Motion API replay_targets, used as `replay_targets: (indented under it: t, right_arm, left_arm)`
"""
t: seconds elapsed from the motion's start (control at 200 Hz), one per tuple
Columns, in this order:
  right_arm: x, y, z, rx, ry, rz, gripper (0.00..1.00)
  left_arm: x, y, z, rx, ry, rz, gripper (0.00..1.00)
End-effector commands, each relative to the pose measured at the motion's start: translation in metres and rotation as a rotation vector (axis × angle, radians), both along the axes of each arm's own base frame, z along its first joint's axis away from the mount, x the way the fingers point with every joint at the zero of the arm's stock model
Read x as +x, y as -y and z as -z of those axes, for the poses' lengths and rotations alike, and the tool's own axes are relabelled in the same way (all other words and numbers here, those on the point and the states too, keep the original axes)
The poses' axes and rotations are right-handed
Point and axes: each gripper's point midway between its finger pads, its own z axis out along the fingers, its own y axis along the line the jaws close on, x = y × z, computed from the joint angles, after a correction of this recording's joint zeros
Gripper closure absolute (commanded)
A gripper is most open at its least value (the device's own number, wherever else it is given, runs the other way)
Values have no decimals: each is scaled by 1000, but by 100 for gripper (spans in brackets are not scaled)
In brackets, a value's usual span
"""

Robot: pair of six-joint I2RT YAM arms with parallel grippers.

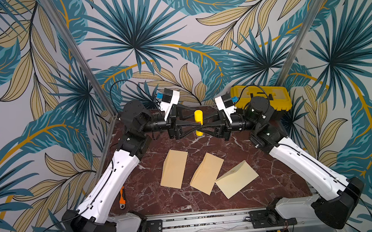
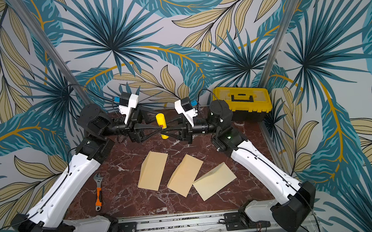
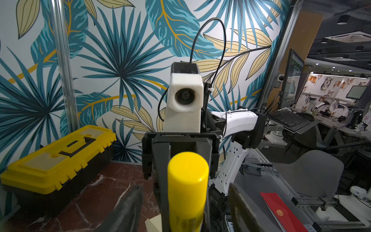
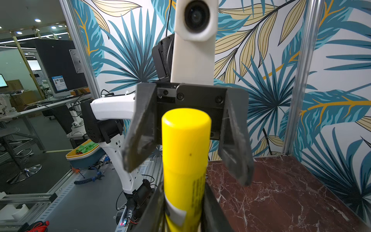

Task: Seal the envelope with a glue stick
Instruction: Pick up the glue stick from the center of the board.

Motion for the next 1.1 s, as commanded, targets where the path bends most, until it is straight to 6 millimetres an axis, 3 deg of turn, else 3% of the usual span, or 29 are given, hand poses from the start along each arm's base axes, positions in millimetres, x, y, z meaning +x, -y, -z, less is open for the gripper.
replay_targets:
  t: [0.0, 0.225, 0.416, 0.746, 0.786, 0.851, 0.991, 1.097]
  right_arm:
    - [-8, -1, -7, 6, 44, -31, 99]
    - [-11, -4, -3, -9, 25, -51, 99]
    - [-12, -6, 1, -18, 4, -62, 99]
    - [-5, -7, 5, -29, -23, -26, 95]
    - [-4, -7, 5, -28, -25, -17, 90]
    - [0, -5, 4, -21, -26, 19, 71]
    - [22, 0, -6, 82, -50, 146, 40]
    - [26, 5, -31, 248, -27, 156, 34]
  left_arm:
    - [-9, 0, -6, 7, 27, 31, 37]
    - [-9, 1, -4, 7, 20, 43, 48]
    - [-8, 1, -7, -2, 29, 40, 51]
    - [-6, 2, -4, -11, 39, 19, 69]
    - [-5, 2, -7, -21, 49, 5, 69]
    - [-3, 0, -12, -43, 68, -22, 70]
    - [9, -6, -27, -132, 78, -83, 71]
    - [20, -19, -49, -253, 66, -140, 73]
